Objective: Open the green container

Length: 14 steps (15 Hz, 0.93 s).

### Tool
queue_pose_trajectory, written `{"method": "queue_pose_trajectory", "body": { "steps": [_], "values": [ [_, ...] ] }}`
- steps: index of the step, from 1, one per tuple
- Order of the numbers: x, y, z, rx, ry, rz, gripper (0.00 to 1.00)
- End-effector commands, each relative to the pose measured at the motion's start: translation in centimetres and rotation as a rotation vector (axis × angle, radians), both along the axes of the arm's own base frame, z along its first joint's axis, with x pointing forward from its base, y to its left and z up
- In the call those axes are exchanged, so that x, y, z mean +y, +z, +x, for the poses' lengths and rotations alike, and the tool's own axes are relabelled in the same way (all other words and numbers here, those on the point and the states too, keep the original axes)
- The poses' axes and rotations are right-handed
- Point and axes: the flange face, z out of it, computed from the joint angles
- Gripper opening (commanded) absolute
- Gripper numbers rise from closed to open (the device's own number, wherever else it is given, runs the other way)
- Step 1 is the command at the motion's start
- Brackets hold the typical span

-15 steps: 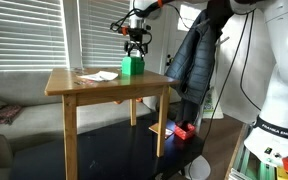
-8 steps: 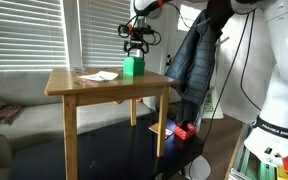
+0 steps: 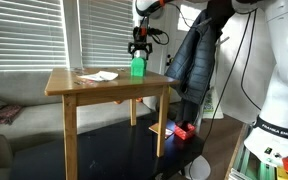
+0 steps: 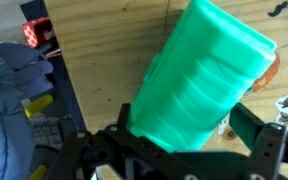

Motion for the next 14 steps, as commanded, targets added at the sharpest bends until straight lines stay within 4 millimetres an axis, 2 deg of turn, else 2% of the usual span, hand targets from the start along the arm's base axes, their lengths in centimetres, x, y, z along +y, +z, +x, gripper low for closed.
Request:
{"method": "queue_pose_trajectory", "body": {
  "steps": [1, 9, 11, 14],
  "values": [
    [-1.3, 0.3, -1.2, 0.057, 0.191, 0.006, 1.00],
    [-2.2, 0.4, -2.4, 0.129, 0.590, 0.033, 1.00],
    [-2.5, 0.3, -2.5, 0.130, 0.581, 0.022, 1.00],
    [-2.8, 1.2, -3.2, 0.146, 0.400, 0.030, 1.00]
  ]
}}
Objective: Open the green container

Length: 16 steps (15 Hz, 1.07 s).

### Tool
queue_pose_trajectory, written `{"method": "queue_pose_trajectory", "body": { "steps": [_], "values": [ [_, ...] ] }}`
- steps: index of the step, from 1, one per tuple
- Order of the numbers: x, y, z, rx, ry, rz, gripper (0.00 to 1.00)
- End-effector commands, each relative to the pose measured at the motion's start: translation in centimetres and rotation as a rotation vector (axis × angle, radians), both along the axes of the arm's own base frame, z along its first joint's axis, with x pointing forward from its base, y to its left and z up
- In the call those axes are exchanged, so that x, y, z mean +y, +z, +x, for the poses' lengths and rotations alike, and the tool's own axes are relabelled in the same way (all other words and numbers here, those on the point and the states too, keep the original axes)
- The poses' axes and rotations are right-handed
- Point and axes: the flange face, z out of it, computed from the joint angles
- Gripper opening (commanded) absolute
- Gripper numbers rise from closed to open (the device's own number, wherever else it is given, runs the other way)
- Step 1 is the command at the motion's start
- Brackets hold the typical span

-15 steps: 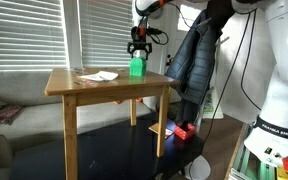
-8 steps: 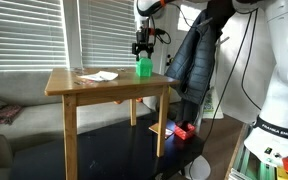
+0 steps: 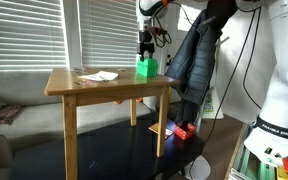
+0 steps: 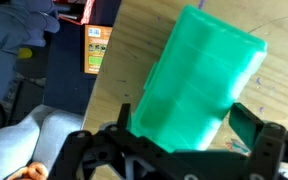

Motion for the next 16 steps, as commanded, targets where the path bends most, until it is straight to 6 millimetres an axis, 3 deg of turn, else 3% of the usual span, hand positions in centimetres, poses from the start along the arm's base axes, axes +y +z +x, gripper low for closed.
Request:
{"method": "queue_pose_trajectory", "body": {
  "steps": [1, 5, 8, 9, 16],
  "values": [
    [-0.2, 2.0, -2.2, 0.048, -0.181, 0.023, 1.00],
    [0.8, 3.7, -3.9, 0.103, -0.381, 0.058, 1.00],
    [1.5, 4.2, -4.0, 0.097, -0.523, 0.131, 1.00],
    [1.2, 4.0, -3.4, 0.093, -0.435, 0.085, 1.00],
    [1.5, 4.1, -3.5, 0.098, -0.497, 0.105, 1.00]
  ]
}}
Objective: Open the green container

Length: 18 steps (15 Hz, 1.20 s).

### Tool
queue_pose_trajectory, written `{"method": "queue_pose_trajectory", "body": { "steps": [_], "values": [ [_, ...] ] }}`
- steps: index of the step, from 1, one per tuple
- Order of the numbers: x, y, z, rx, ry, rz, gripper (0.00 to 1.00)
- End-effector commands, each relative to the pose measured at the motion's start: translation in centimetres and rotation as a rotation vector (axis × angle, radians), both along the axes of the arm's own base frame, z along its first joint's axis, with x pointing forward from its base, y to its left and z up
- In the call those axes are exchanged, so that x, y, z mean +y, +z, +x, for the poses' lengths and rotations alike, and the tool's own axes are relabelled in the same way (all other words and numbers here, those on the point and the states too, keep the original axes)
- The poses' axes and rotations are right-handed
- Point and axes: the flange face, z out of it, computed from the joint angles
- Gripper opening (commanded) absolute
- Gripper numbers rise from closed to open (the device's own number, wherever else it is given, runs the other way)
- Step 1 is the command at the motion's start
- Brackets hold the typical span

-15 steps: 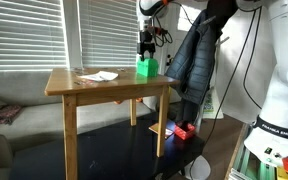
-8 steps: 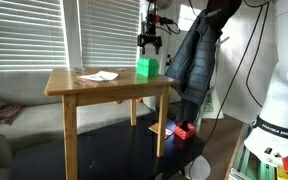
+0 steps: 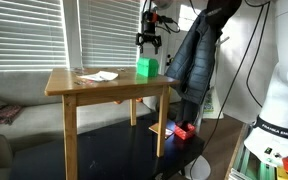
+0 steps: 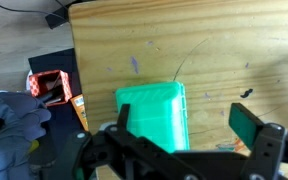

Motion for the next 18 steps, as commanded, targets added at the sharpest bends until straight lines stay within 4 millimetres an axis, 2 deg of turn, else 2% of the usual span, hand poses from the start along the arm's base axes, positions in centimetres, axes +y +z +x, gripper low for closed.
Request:
{"method": "queue_pose_trajectory", "body": {
  "steps": [1, 10, 18],
  "values": [
    [0.0, -0.2, 0.4, -0.020, 0.019, -0.025, 1.00],
    [-1.2, -2.8, 3.0, -0.140, 0.071, -0.065, 1.00],
    [-3.1, -2.9, 2.9, -0.137, 0.082, -0.124, 1.00]
  ]
}}
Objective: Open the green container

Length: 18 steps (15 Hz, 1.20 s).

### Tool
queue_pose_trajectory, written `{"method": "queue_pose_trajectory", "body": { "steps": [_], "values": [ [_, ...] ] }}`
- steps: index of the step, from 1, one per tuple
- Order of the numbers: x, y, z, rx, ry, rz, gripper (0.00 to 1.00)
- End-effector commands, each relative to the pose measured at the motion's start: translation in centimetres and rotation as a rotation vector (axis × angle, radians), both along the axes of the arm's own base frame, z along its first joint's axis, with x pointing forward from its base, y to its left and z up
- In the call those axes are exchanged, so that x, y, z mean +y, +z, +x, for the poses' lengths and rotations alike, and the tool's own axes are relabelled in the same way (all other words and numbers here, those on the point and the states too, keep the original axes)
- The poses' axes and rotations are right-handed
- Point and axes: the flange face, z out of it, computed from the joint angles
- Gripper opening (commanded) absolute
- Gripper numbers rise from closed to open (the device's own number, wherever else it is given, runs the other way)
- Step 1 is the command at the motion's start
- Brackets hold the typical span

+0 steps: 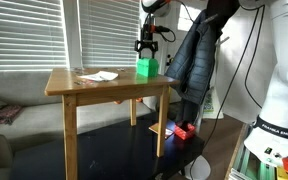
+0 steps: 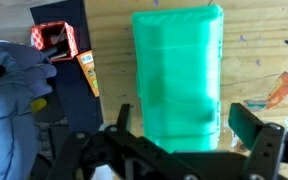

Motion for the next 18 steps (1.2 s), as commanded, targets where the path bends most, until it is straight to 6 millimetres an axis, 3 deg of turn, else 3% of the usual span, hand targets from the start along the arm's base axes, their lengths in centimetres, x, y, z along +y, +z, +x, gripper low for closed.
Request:
{"method": "queue_pose_trajectory", "body": {
  "steps": [1, 4, 5, 10, 18],
  "values": [
    [-0.3, -0.4, -0.4, 0.002, 0.031, -0.018, 1.00],
    [-0.1, -1.0, -0.5, 0.014, 0.046, 0.001, 0.98],
    [-0.1, -1.2, -0.6, 0.019, 0.049, 0.002, 0.80],
    [0.2, -1.2, -0.7, 0.020, 0.058, 0.011, 0.47],
    [1.6, 1.1, -1.8, -0.003, 0.049, -0.120, 0.45]
  ]
}}
